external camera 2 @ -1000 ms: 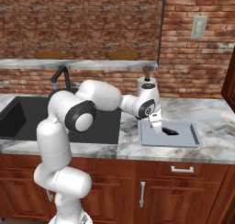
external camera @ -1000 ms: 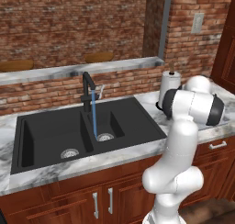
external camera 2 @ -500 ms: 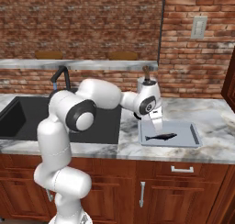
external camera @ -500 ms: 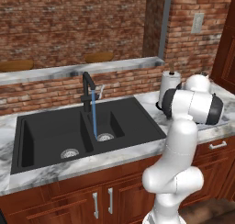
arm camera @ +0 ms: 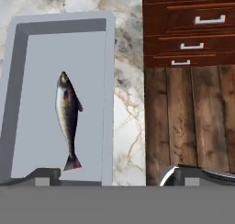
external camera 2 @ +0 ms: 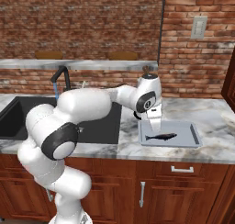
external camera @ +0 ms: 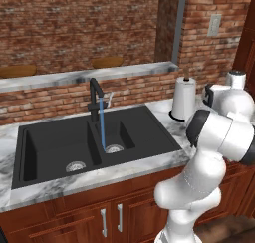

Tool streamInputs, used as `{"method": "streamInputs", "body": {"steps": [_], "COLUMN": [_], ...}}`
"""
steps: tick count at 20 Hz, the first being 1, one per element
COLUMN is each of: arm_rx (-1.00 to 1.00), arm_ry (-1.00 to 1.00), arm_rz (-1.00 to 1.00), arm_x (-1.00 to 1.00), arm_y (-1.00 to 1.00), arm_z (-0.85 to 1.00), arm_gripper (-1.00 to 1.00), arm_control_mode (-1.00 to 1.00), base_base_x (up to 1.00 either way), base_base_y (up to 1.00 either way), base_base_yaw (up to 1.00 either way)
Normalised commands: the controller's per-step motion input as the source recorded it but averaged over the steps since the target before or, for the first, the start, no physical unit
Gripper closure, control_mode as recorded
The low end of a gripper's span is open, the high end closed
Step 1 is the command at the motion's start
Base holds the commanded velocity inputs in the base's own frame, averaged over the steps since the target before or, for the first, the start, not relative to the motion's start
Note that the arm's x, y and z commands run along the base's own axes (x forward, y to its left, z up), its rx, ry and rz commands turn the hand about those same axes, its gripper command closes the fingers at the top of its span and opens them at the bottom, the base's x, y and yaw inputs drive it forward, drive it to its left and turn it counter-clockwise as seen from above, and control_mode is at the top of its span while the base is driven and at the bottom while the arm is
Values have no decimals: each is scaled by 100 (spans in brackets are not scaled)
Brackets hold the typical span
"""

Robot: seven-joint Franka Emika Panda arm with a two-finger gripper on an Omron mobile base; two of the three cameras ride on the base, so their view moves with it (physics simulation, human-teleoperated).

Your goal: Take the fish out of the fridge, briefly rinse it in the sink, and place it on the tray next to the sink.

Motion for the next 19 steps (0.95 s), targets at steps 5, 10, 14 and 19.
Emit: {"method": "streamInputs", "body": {"steps": [5,10,14,19], "arm_rx": [0,0,0,-9], "arm_ry": [-6,0,0,-11], "arm_rz": [0,0,0,9], "arm_x": [-100,-100,-100,-100], "arm_y": [74,99,100,97], "arm_z": [9,19,11,12], "arm_gripper": [-100,-100,-100,-100], "arm_control_mode": [-100,-100,-100,-100], "base_base_x": [0,0,0,0], "base_base_y": [0,0,0,0], "base_base_yaw": [0,0,0,0]}}
